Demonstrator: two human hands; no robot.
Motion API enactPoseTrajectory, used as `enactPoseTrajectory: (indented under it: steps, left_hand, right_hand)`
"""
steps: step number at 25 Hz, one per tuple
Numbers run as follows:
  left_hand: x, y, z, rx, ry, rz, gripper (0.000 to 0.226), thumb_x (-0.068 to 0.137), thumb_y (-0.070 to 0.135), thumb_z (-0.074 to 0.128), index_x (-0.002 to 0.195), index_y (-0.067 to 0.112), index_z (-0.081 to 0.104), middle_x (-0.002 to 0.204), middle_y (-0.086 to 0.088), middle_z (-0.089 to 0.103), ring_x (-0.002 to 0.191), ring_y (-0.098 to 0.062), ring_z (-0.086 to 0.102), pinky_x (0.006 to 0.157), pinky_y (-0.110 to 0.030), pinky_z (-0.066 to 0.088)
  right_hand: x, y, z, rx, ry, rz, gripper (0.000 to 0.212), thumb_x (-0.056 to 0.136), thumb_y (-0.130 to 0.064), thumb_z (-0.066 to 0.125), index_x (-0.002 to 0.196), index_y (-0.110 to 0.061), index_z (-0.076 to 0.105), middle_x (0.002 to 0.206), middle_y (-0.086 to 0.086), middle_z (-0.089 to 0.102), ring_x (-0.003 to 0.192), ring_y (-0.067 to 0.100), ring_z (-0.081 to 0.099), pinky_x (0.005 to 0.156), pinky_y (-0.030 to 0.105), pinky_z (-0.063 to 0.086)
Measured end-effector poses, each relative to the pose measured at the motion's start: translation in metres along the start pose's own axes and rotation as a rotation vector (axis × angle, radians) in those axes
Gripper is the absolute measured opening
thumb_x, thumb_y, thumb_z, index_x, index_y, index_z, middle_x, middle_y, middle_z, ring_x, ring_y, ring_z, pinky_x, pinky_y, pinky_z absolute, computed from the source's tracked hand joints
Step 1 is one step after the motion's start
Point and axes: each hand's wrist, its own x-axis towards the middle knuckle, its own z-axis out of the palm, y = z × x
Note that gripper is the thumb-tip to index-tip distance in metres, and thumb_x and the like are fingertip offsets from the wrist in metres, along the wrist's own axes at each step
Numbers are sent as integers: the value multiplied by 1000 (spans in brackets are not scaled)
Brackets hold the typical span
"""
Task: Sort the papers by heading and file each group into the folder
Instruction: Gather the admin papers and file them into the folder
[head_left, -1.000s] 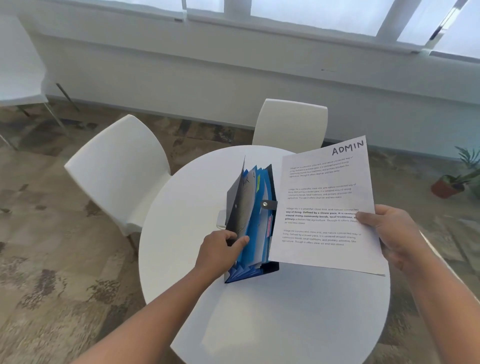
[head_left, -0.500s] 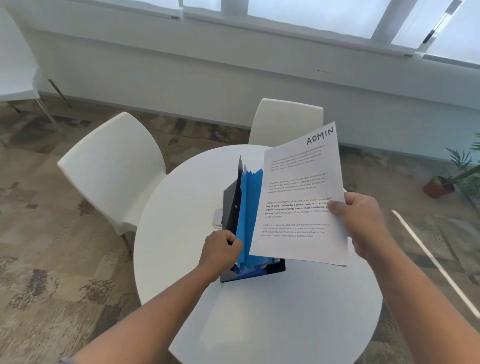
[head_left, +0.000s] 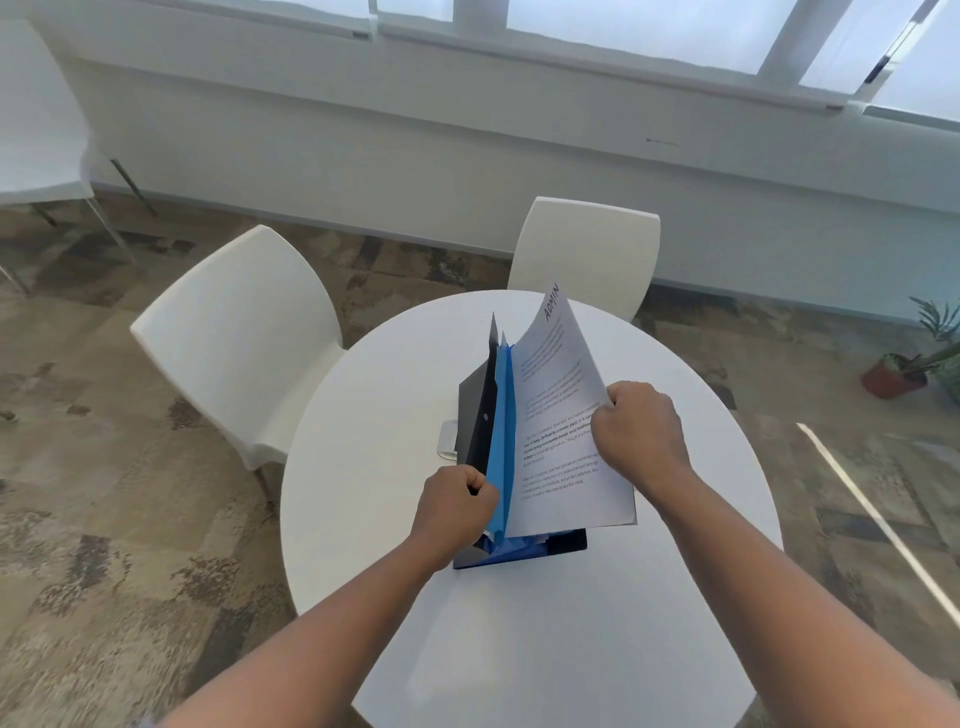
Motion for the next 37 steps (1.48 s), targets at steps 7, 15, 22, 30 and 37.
enactPoseTrajectory:
  steps: [7,15,22,30,37]
  left_hand:
    - [1,-5,-8,-17,-10,16,23,95,15,58,74,6,64,67,-2,57,65,-26,64,68,-48,64]
    - [-1,-8,-13,-63,-31,12,26,99,16,57,74,13,59,70,2,56,75,-19,62,68,-38,65]
    - [0,-6,-14,-18,-31,4,26,101,19,57,74,17,58,73,4,57,78,-18,57,52,-16,48]
    - [-2,-8,-21,-6,-32,17,31,100,16,56,69,18,55,69,5,55,66,-14,51,44,-10,41]
    - [-3,-12,-27,-2,-19,22,29,97,15,57,69,16,57,68,4,57,60,-9,51,47,-7,37]
  right_hand:
    - [4,-16,25,-51,-77,32,19,92,-7,49,75,-13,52,79,4,59,63,17,51,50,26,33]
    - [-4,-14,71,-15,-118,-40,37,99,-27,62,134,-15,59,138,6,63,108,28,67,80,37,57]
    - [-3,4,81,-79,-4,-64,38,94,-30,67,130,-27,57,134,1,57,104,22,62,75,42,61]
    - [20,24,98,73,-160,-65,58,102,-24,59,153,-30,34,162,-4,21,127,24,51,85,40,60]
    - [32,15,99,300,-76,33,17,102,-18,46,117,-27,48,116,2,59,101,24,65,81,50,60]
